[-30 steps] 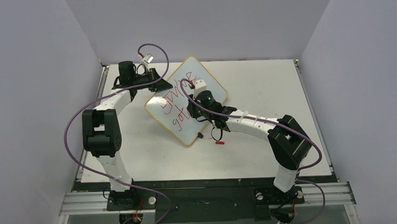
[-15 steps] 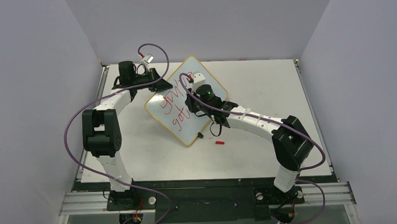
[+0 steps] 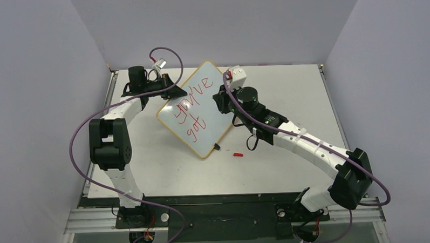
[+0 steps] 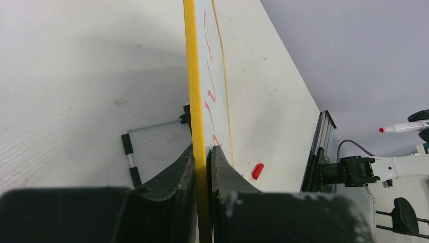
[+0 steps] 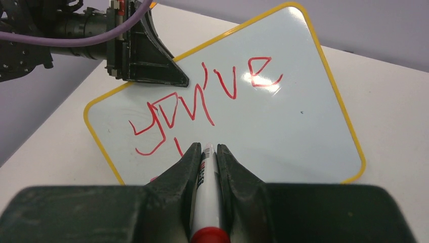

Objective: Write a sentence on the whiteboard

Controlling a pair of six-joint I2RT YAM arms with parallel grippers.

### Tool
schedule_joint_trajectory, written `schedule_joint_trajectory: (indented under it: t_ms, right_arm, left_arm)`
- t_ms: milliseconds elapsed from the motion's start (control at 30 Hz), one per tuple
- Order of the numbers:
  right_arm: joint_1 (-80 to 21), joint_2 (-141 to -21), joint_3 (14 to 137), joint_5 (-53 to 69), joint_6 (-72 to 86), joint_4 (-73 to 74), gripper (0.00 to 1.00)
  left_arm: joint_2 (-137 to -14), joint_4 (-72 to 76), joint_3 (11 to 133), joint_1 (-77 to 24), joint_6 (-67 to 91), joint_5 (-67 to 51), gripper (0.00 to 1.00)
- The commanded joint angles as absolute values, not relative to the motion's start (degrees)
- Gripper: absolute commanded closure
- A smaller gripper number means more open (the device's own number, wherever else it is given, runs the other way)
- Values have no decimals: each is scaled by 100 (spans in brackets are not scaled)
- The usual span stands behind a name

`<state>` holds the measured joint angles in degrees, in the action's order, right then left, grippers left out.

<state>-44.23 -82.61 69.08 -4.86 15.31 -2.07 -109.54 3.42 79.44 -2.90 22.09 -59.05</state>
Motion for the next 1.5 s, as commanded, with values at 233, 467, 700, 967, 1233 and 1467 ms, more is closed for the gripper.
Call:
schedule_joint_trajectory:
  t_ms: [233, 467, 700, 967, 1233, 1467]
  right_arm:
    - [-4178, -7678, 6028, -677, 1488, -549, 100]
    - [-3977, -8104, 5895, -144, 1594, -1004, 100]
    - [-3960, -8544, 6092, 323, 1598, -1307, 100]
    - [-3935, -9022, 6423, 463, 1625, -1421, 100]
    - [-3877, -9423, 6747, 544, 1625, -1407, 100]
    - [-3834, -9737, 6988, 620, 1682, -1430, 100]
  left_arm:
    - [-10917, 1140, 8043, -415, 1635, -5784, 100]
    - [-10905, 1168, 7993, -370, 1634, -5811, 100]
    - [-10970, 1179, 8029, -360, 1658, -5825, 100]
    - [-10978, 1237, 8023, -358, 1704, -5836, 100]
    - [-10987, 1248, 8026, -360, 1714, -5836, 100]
    - [-11003, 1265, 8026, -360, 1731, -5844, 100]
